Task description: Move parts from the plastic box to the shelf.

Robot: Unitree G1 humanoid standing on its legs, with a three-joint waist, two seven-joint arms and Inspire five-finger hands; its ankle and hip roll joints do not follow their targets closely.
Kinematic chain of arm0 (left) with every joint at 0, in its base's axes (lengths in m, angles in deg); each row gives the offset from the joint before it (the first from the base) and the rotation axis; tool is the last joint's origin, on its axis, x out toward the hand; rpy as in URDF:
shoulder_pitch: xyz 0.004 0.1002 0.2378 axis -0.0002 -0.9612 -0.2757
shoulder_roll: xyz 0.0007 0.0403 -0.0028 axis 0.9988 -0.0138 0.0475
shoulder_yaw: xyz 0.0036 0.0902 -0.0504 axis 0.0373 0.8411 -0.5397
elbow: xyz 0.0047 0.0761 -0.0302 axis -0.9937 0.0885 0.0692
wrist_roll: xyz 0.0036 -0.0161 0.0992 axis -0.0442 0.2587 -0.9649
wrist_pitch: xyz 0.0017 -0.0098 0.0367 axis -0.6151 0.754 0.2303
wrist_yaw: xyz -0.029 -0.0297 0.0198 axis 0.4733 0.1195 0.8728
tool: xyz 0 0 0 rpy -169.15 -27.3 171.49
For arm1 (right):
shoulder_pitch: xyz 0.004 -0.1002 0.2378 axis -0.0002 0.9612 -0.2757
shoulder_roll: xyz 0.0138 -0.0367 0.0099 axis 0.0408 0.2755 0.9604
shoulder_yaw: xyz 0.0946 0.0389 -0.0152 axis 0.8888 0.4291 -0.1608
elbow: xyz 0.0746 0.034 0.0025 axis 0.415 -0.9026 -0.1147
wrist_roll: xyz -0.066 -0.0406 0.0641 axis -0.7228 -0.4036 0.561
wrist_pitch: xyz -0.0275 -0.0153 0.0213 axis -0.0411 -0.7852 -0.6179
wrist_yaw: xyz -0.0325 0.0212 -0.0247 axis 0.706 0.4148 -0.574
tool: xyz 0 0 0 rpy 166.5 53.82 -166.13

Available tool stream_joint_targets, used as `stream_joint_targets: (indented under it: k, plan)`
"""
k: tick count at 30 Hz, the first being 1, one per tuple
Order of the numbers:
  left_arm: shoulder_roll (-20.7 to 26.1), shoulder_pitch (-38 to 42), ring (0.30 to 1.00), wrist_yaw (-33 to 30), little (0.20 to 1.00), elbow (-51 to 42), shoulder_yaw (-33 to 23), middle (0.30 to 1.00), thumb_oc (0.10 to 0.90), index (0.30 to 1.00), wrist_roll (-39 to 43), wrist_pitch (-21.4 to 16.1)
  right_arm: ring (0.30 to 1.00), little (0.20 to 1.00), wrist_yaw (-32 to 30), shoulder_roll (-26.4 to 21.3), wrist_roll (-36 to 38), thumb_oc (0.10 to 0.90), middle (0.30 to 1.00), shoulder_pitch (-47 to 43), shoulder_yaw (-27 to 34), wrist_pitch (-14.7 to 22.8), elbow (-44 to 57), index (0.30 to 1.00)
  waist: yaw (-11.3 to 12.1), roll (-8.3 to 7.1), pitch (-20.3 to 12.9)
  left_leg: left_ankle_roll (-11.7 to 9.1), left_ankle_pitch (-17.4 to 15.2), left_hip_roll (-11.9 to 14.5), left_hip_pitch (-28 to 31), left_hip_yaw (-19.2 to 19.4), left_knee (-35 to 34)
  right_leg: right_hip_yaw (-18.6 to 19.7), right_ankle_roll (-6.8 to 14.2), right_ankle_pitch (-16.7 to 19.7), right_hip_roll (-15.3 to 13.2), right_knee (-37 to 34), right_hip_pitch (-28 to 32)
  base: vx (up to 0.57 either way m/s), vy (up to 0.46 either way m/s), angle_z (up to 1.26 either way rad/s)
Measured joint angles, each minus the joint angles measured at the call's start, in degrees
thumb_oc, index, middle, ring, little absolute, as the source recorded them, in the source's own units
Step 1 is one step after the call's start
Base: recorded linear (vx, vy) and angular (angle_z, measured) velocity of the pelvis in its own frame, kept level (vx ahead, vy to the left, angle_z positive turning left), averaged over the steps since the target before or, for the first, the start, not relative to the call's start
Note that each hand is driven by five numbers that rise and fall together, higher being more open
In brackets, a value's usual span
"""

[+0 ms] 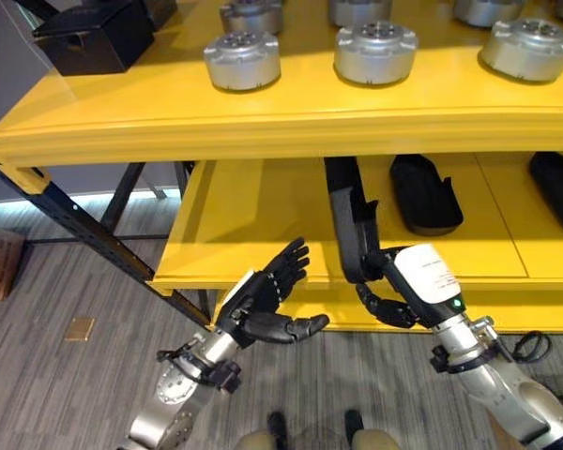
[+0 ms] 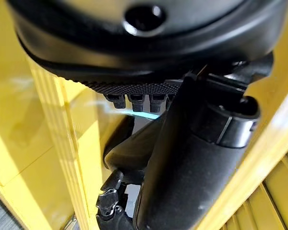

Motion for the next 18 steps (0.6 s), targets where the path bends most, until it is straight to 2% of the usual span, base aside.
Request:
stream_joint_targets:
  k: [1,2,3,4,5,6,7,9,10,12,13,18]
  plan:
    - [0.01,-0.01,1.0,0.8,1.0,1.03,-0.03,1.0,0.9,1.0,0.05,0.0,0.3,0.3,0.12,-0.92,0.02,0.4,0.3,0.08,0.53,0.36,-1.51,0.3,0.01,0.06,0.0,-0.17,0.27,1.99,-0.84,0.62,-0.59,-0.31,1.4,0.02,-1.32,-0.12,0.52,0.12,0.325,-0.08]
    - [0.05,-0.03,1.0,1.6,1.0,2.0,0.08,1.0,0.9,1.0,0.06,0.06,0.3,0.3,0.47,-1.7,0.03,0.4,0.3,0.11,1.15,0.4,-2.57,0.3,-0.21,0.35,-0.02,0.43,0.36,2.1,-0.83,3.18,-0.75,-0.81,3.52,0.26,-2.51,-0.92,1.81,0.11,0.276,-0.05]
    - [0.04,-0.18,1.0,1.86,1.0,2.15,0.33,1.0,0.9,1.0,0.06,0.15,0.3,0.3,0.48,-2.73,0.11,0.4,0.3,0.31,1.84,0.29,-3.05,0.3,-0.8,1.33,-0.01,1.75,0.26,1.56,-0.4,4.06,-0.83,-1.11,5.16,-0.3,-2.79,-0.98,2.77,0.12,0.297,-0.11]
    - [0.38,-0.01,1.0,2.49,1.0,2.52,0.43,1.0,0.9,1.0,0.07,0.16,0.3,0.3,0.6,-2.34,0.47,0.4,0.3,0.66,2.16,-0.13,-3.65,0.3,-0.72,1.05,0.19,0.36,6.67,-0.56,0.32,3.63,-0.98,-0.96,6.72,-0.86,-4.87,-0.8,3.71,0.09,0.198,-0.09]
    - [0.6,0.09,1.0,2.48,1.0,2.73,0.49,1.0,0.9,1.0,0.16,0.22,0.3,0.3,0.76,-1.74,0.66,0.4,0.3,1.16,2.14,-0.14,-3.63,0.3,-0.78,0.14,0.05,0.06,6.86,-2.04,0.7,3.87,-1.33,-1.38,6.95,-1.01,-6.39,-0.66,3.78,0.04,0.089,-0.08]
    - [0.87,0.17,1.0,2.48,1.0,2.71,0.49,1.0,0.9,1.0,0.18,0.36,0.3,0.3,1.01,-1.54,0.97,0.4,0.3,1.66,2.01,0.02,-3.44,0.3,-0.78,-0.48,-0.04,0.97,7.61,-3.5,1.08,3.64,-2.4,-2.33,6.95,-0.76,-7.86,-0.34,3.37,0.0,0.0,0.1]
    - [1.59,0.34,1.0,2.47,1.0,2.63,0.41,1.0,0.9,1.0,0.25,0.42,0.3,0.3,1.64,-1.35,0.96,0.4,0.3,1.94,1.51,0.35,-3.44,0.3,-1.09,-0.52,0.1,1.99,8.72,-5.43,1.67,3.63,-4.56,-3.13,7.63,-1.1,-7.98,-0.45,2.51,0.19,0.249,0.11]
    - [2.15,0.3,1.0,2.45,1.0,2.62,0.34,1.0,0.9,1.0,1.32,0.48,0.3,0.3,2.18,-0.98,0.95,0.4,0.3,1.92,1.18,0.65,-3.44,0.3,-0.4,-0.33,0.24,2.8,8.94,-6.41,1.83,3.76,-4.85,-3.17,7.55,-1.23,-6.34,-2.03,2.47,0.21,0.277,0.11]
    - [2.65,-0.17,1.0,2.82,1.0,2.72,0.28,1.0,0.9,1.0,2.19,0.48,0.3,0.3,3.17,-0.05,0.93,0.4,0.3,2.09,1.05,0.07,-3.33,0.3,-0.02,-0.4,0.26,3.75,7.94,-7.69,2.53,4.31,-4.89,-6.25,8.61,0.96,-6.72,-3.06,4.59,0.05,0.059,0.26]
    - [2.65,-0.32,1.0,3.33,1.0,3.07,0.33,1.0,0.9,1.0,2.2,0.72,0.3,0.3,4.8,2.41,1.0,0.4,0.3,1.92,0.48,-2.42,-3.64,0.3,0.3,0.24,0.25,4.53,7.19,-8.39,4.25,3.7,-4.92,-7.84,9.04,1.29,-7.64,-0.76,5.1,0.07,0.059,0.21]
    - [3.02,-0.09,1.0,3.58,1.0,2.33,0.11,1.0,0.9,1.0,2.19,0.71,0.3,0.3,5.61,2.57,1.35,0.4,0.3,1.65,0.09,-3.47,-3.65,0.3,1.68,0.3,0.23,4.87,6.85,-8.56,4.44,3.51,-4.9,-7.92,8.9,1.21,-7.89,-0.25,4.56,0.1,0.053,0.01]
    - [2.94,-0.22,1.0,3.61,1.0,1.85,-0.46,1.0,0.9,1.0,2.14,0.73,0.3,0.3,5.74,3.65,1.46,0.4,0.3,-2.29,-1.69,-6.48,-6.65,0.3,3.13,-0.77,0.14,4.7,6.92,-8.7,4.34,3.17,-4.9,-9.56,8.88,2.35,-7.45,-1.74,6.33,0.08,0.0,0.06]
